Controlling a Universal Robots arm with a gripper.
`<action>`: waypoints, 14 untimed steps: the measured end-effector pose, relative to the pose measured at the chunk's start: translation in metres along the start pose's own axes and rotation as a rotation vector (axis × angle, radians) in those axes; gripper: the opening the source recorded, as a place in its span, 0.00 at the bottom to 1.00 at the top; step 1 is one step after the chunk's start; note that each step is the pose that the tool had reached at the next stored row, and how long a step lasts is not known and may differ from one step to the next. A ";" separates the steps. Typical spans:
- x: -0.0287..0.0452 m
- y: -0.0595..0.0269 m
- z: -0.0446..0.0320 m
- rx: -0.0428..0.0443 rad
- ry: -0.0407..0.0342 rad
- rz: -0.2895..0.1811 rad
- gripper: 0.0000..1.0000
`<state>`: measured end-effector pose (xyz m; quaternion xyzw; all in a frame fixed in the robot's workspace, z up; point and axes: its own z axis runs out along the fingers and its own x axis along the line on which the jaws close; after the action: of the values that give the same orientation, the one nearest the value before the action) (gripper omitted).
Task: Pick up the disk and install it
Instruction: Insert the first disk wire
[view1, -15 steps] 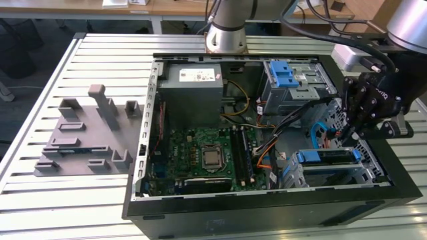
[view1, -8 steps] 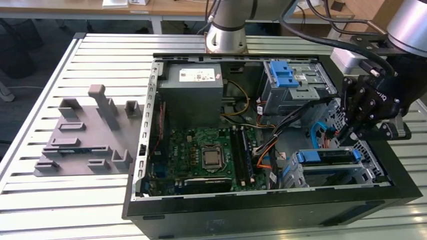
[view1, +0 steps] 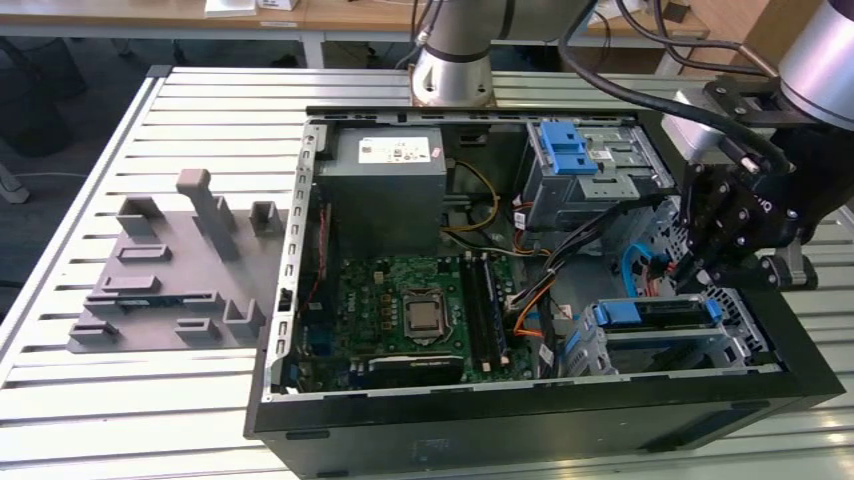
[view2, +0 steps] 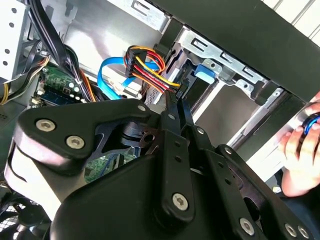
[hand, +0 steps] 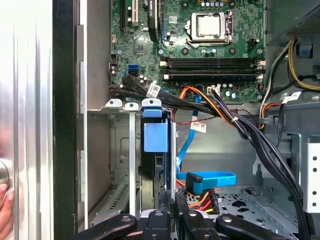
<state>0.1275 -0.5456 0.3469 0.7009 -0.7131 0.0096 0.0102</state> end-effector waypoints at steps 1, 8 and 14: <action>0.0008 0.0007 0.0003 0.0006 -0.0030 0.000 0.16; 0.0021 0.0034 0.0021 0.0060 -0.0161 0.000 0.16; 0.0058 0.0035 0.0039 0.0060 -0.0217 0.000 0.16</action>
<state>0.1239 -0.5515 0.3432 0.7010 -0.7132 0.0041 0.0004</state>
